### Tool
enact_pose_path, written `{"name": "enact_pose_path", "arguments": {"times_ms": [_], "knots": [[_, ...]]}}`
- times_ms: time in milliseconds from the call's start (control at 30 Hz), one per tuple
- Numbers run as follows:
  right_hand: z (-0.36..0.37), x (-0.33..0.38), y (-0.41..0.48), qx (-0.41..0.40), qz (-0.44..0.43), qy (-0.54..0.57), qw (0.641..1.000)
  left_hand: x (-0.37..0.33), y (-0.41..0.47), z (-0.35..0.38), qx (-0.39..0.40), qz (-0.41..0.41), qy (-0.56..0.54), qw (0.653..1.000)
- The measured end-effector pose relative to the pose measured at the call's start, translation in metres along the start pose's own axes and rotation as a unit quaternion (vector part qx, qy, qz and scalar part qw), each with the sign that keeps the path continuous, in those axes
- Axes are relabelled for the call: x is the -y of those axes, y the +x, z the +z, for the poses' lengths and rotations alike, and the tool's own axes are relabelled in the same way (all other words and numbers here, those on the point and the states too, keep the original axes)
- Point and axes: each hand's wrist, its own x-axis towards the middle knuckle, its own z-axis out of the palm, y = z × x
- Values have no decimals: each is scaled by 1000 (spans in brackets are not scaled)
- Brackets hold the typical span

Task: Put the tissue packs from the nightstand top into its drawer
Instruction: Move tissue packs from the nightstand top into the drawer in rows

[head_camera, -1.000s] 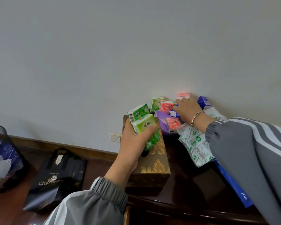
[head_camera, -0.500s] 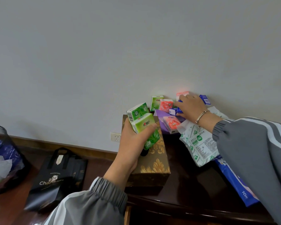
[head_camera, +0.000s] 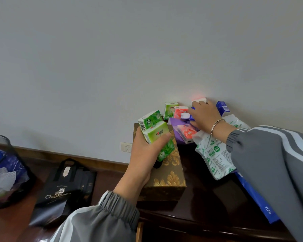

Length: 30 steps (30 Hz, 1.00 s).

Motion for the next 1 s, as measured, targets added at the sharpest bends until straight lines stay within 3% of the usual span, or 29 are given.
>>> {"name": "enact_pose_path", "arguments": {"times_ms": [67,133,233,333,433,500,600,700,900,1000], "knots": [[-6,-3,-4,-59,60,133,988,1,1,0,-1,3,-15,1000],[-19,-6,-11,-137,135,297,936,3,2,-1,-12,5,-36,999],[-45,-12,-26,-226,231,474,819,3,3,-1,-34,23,-41,998],[-74,-23,-52,-251,302,618,682,0,-1,2,-51,51,2,997],[-108,-36,-95,-260,323,735,537,-12,-8,7,-87,79,51,992],[-128,-43,-132,-261,311,779,477,-25,-15,10,-112,90,67,987],[-147,-47,-194,-213,304,827,422,-48,-38,14,-117,86,56,988],[-151,-36,-260,-142,308,862,376,-59,-83,13,-56,66,30,996],[-122,16,-362,-33,337,895,291,-32,-188,-8,37,-55,32,997],[-99,50,-394,38,360,892,272,-4,-228,-23,64,-123,41,990]]}}
